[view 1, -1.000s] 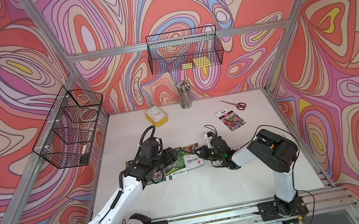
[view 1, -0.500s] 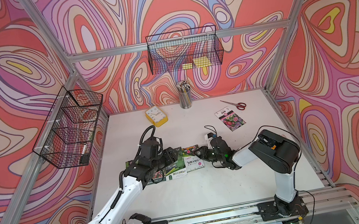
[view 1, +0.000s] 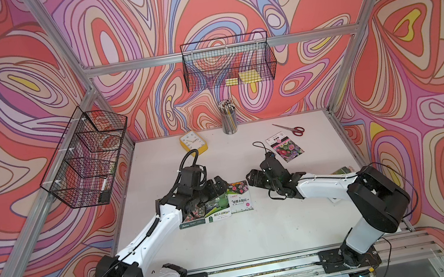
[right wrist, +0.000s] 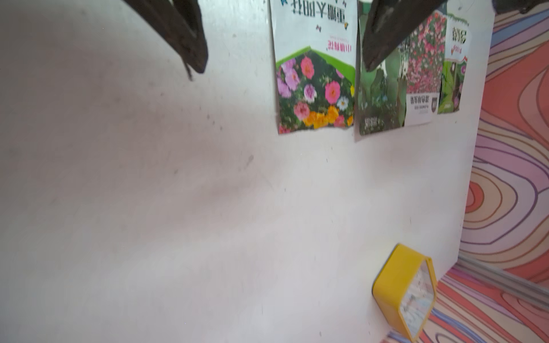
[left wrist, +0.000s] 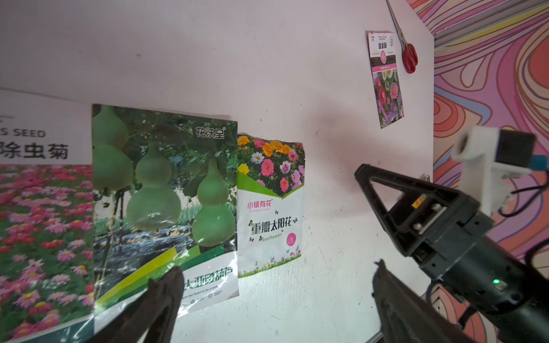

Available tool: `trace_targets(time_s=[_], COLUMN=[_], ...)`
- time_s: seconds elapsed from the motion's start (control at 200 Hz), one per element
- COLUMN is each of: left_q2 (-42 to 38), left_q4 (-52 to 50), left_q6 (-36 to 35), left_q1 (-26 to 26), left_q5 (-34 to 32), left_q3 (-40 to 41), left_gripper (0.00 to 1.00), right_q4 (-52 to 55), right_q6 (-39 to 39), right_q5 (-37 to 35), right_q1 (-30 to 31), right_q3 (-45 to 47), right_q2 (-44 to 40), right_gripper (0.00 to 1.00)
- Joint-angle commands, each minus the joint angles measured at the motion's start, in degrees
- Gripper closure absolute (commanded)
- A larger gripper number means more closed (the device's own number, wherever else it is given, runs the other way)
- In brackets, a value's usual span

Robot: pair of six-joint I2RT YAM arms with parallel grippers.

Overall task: Arrange the seed packets in a row
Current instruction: Adjust the seed packet at the center of the board.

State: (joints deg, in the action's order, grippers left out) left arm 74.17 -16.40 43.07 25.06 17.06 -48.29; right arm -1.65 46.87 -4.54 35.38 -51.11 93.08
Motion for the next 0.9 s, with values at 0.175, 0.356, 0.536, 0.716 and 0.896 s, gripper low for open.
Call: trace_targets(time_s=[0.175, 0.356, 0.536, 0.716, 0.896], left_q2=[22.38, 39.84, 55.03, 64.33, 71.3], left_q4=[7.84, 13.74, 21.23, 23.24, 17.89], left_q6=[-2.16, 1.12, 6.09, 6.85, 7.69], left_q1=[3.19, 5.55, 6.93, 7.37, 7.39], left_q5=[3.49, 6.37, 8.92, 8.64, 10.61], left_q3=[-20.06, -34.49, -47.46, -57.65, -68.09], left_gripper=[0.01, 0.01, 0.01, 0.01, 0.01], right_q4=[14.04, 15.45, 19.01, 17.57, 15.76], right_q6=[-10.25, -12.47, -15.59, -16.52, -13.79], right_q5=[0.77, 4.48, 10.78, 16.8, 21.6], right_q1=[-20.14, -27.43, -31.84, -33.43, -33.44], right_q3=[-13.6, -25.71, -39.58, -45.45, -51.06], right_q2=[4.69, 16.08, 27.98, 33.97, 41.3], right_gripper=[0.02, 0.02, 0.02, 0.02, 0.03])
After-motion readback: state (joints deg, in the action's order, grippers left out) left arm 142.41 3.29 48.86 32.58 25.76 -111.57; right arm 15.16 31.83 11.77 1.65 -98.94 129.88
